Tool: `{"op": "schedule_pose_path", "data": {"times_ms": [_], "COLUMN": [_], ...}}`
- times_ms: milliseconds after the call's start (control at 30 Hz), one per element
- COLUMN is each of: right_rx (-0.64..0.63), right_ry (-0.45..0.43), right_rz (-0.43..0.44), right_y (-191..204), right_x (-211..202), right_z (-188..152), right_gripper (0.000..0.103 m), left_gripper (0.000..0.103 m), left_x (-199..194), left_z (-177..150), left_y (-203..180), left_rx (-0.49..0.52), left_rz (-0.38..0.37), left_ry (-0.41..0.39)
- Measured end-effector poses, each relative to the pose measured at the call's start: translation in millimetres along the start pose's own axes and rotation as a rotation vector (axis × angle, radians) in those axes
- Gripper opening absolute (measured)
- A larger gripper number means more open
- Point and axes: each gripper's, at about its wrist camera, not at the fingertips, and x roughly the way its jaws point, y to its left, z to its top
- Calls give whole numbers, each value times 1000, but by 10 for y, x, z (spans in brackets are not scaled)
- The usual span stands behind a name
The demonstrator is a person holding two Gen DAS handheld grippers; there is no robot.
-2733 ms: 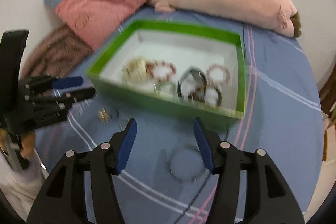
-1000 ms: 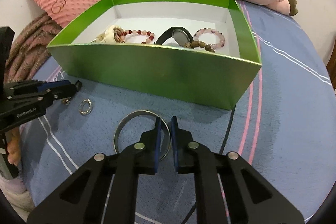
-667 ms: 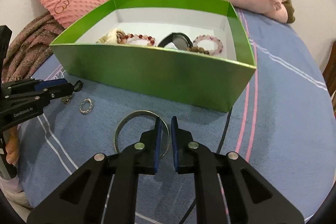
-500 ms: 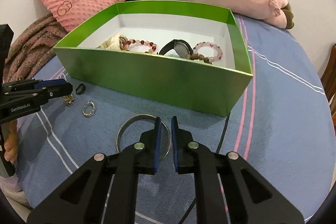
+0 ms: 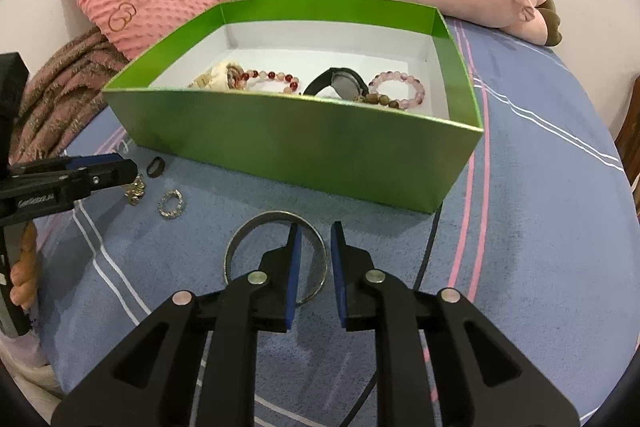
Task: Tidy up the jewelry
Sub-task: 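Grasp the gold flower brooch with the left tool while the right tool grasps the silver bangle rim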
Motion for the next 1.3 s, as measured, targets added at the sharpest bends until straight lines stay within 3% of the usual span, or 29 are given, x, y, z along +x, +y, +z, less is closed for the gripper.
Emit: {"op": "schedule_pose_path", "data": {"times_ms": [100, 233, 600, 767, 900, 1000, 1067, 1300], "right_rx": [-4, -17, -44, -57, -63, -70, -78, -74], "right_ry": [13, 13, 8, 5, 3, 2, 0, -3], "right_rz": [-5, -15, -38, -45, -45, -36, -40, -40], "right_y": [7, 40, 73, 95, 108, 120, 126, 119], "right_x": [36, 56, 84, 84, 79, 76, 71, 58], "right_z": [-5, -15, -39, -38, -41, -45, -50, -55], "right_gripper": [16, 35, 35, 35, 33, 19, 19, 16], "left_gripper": [45, 48, 47, 38, 34, 24, 21, 21], "left_x": [-68, -117, 9, 60, 63, 61, 54, -4], "left_z": [7, -9, -77, -82, -77, -72, -72, -76], "left_y": [-9, -90, -248, -245, -250, -243, -235, -253], "left_rx": [15, 60, 138, 147, 151, 145, 141, 144], "left_rz": [-10, -33, 26, 56, 59, 59, 54, 42], "left_ry": [-27, -43, 13, 37, 37, 37, 35, 9]}}
